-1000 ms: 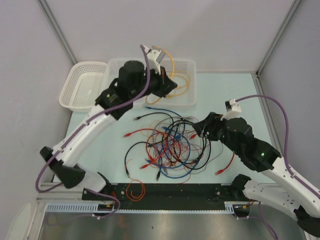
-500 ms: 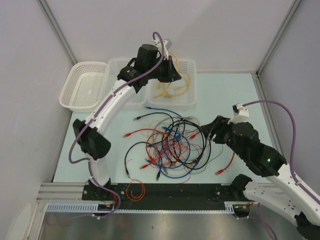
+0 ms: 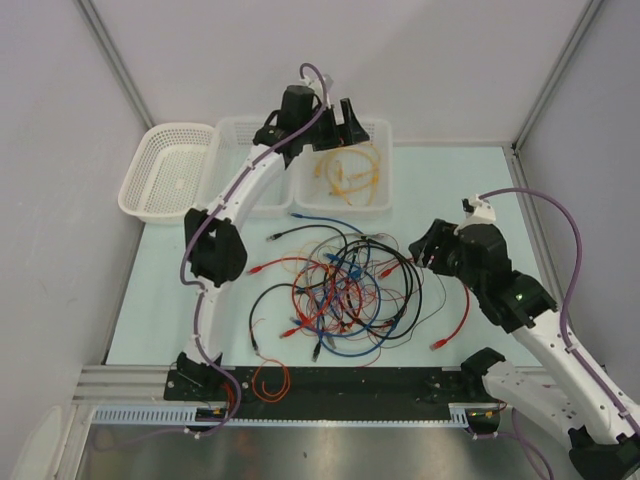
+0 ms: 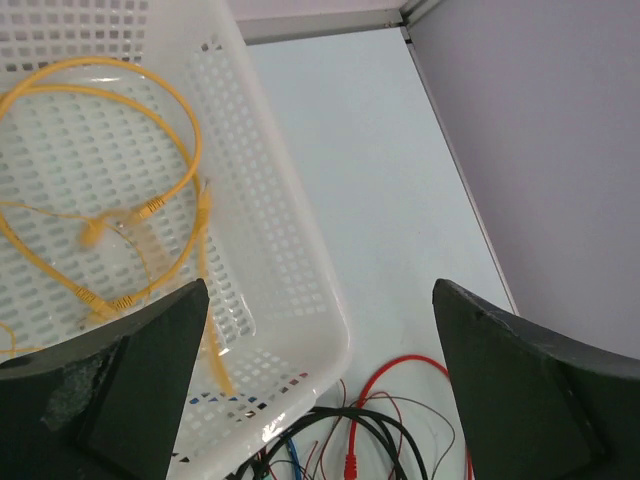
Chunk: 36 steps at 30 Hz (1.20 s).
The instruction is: Untangle the cables
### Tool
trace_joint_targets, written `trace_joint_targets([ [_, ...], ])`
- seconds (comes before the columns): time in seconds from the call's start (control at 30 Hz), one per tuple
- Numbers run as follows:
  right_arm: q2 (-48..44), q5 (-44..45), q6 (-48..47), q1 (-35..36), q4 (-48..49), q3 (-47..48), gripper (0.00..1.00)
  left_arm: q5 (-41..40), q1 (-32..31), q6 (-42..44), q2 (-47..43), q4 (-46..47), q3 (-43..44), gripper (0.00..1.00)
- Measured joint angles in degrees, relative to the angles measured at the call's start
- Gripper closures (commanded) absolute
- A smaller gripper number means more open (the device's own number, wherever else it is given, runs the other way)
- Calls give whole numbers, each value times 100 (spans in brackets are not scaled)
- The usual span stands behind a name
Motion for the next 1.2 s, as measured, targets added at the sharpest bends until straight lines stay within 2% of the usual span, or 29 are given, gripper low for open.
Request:
trace_joint_targets([
  [0.13, 9, -234, -72, -221, 39, -22, 35, -59, 24, 76, -116, 221, -98, 0],
  [0.27, 24, -389, -101, -258, 267, -177, 36, -442, -116, 358, -1058, 372, -997, 1],
  [0.37, 142, -317, -22, -249, 315, -385, 32, -1209, -426, 619, -2315, 319, -2190, 0],
  [0.43, 190, -262, 39, -245, 426, -614, 32, -1773, -686, 710, -3447, 516, -3370, 0],
  [0.5, 98, -295, 85, -245, 540, -916, 31, -1884, -774, 654, -4371, 691, -4413, 0],
  [0.57, -116, -411, 153, -245, 656, -1241, 31, -1593, -398, 498, -5252, 896, -5668, 1],
  [0.67, -258, -632, 234, -221, 704, -1377, 34, -1263, 433, 302, -5936, 1099, -7180, 6],
  [0.73, -138, -756, 286, -192, 868, -1377, 34, -1235, 564, 212, -6015, 1038, -8024, 8],
  [0.83, 153, -822, 356, -72, 997, -1377, 34, -1156, 350, 101, -6015, 811, -8732, 11],
  [0.9, 328, -835, 380, 92, 1049, -1379, 35, -1141, 249, 2, -6002, 813, -8935, 14],
  [1.2, 459, -640, 468, 599, 1239, -1379, 35, -1152, 247, -616, -5368, 1497, -9342, 18],
])
